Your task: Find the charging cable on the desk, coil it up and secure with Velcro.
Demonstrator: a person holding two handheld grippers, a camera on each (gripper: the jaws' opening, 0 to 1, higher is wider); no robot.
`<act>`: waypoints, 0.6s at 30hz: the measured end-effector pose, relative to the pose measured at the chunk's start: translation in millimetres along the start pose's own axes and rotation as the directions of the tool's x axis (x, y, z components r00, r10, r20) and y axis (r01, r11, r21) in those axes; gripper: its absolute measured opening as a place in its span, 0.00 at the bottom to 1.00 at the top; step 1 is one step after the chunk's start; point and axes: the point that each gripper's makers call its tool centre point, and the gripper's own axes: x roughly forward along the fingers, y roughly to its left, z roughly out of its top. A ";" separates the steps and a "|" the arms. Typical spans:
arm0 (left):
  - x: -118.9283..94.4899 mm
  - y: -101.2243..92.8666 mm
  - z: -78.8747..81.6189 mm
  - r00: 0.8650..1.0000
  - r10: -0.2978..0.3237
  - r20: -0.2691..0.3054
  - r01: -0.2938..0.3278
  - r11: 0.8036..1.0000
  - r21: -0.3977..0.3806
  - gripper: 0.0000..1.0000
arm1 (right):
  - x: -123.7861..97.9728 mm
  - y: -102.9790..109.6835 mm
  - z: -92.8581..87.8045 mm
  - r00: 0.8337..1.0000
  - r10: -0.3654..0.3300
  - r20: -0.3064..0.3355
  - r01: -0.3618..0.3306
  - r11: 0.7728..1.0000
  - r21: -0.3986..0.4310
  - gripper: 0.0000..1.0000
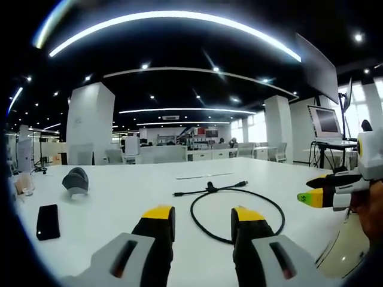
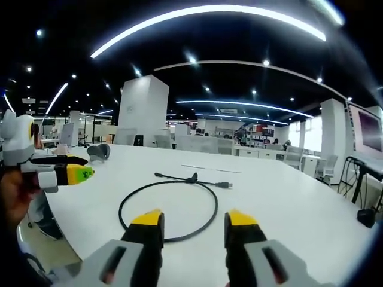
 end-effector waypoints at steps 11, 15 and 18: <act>-4.0 -3.3 -2.8 1.000 0.002 0.001 -0.002 1.000 -0.002 0.38 | -0.7 3.4 -0.5 1.000 0.000 0.000 0.000 1.000 -0.014 0.42; -1.7 -4.1 -1.7 1.000 -0.004 0.000 0.004 1.000 -0.003 0.38 | -0.6 3.2 -1.2 1.000 0.000 -0.001 0.000 1.000 -0.018 0.42; -0.4 -6.3 -2.7 1.000 -0.011 -0.004 0.011 1.000 -0.002 0.38 | -0.4 1.8 -2.5 1.000 0.000 -0.001 0.000 1.000 -0.014 0.42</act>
